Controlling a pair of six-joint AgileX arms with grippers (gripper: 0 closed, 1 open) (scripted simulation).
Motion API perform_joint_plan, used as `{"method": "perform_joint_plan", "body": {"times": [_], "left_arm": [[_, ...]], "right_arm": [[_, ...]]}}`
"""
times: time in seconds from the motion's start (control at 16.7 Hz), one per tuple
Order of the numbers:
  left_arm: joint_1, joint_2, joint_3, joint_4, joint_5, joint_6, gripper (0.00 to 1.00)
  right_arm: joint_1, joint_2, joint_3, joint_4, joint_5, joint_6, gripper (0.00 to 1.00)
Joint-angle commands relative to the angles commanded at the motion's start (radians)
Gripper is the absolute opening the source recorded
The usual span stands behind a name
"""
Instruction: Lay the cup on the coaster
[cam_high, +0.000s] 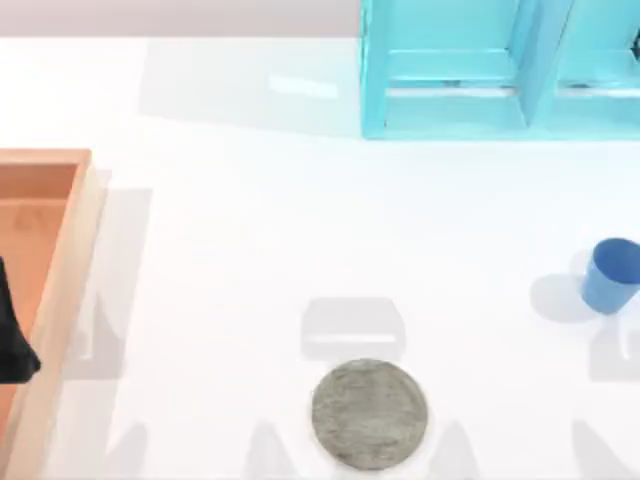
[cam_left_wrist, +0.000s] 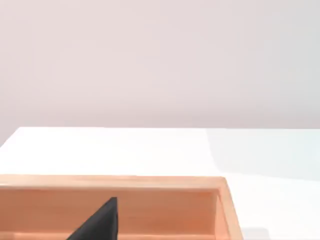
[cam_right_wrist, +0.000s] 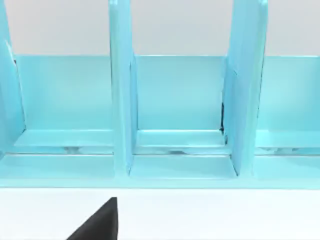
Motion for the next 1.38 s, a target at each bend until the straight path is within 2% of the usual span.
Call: {"method": "perform_joint_plan", "body": {"times": [0.24, 0.42, 0.84, 1.14, 1.38], "left_arm": [[0.0, 0.0, 0.0, 0.0, 0.0, 0.0, 1.0], [0.0, 0.0, 0.0, 0.0, 0.0, 0.0, 1.0], [0.0, 0.0, 0.0, 0.0, 0.0, 0.0, 1.0], [0.0, 0.0, 0.0, 0.0, 0.0, 0.0, 1.0], [0.0, 0.0, 0.0, 0.0, 0.0, 0.0, 1.0]], "right_arm": [[0.005, 0.027, 0.03, -0.018, -0.001, -0.022, 1.0], [0.02, 0.142, 0.155, -0.108, -0.003, -0.129, 1.0], [0.059, 0.721, 0.64, -0.489, -0.007, -0.588, 1.0], [0.084, 1.067, 0.842, -0.753, 0.008, -0.841, 1.0], [0.106, 1.417, 1.079, -0.97, 0.014, -1.083, 1.0]]}}
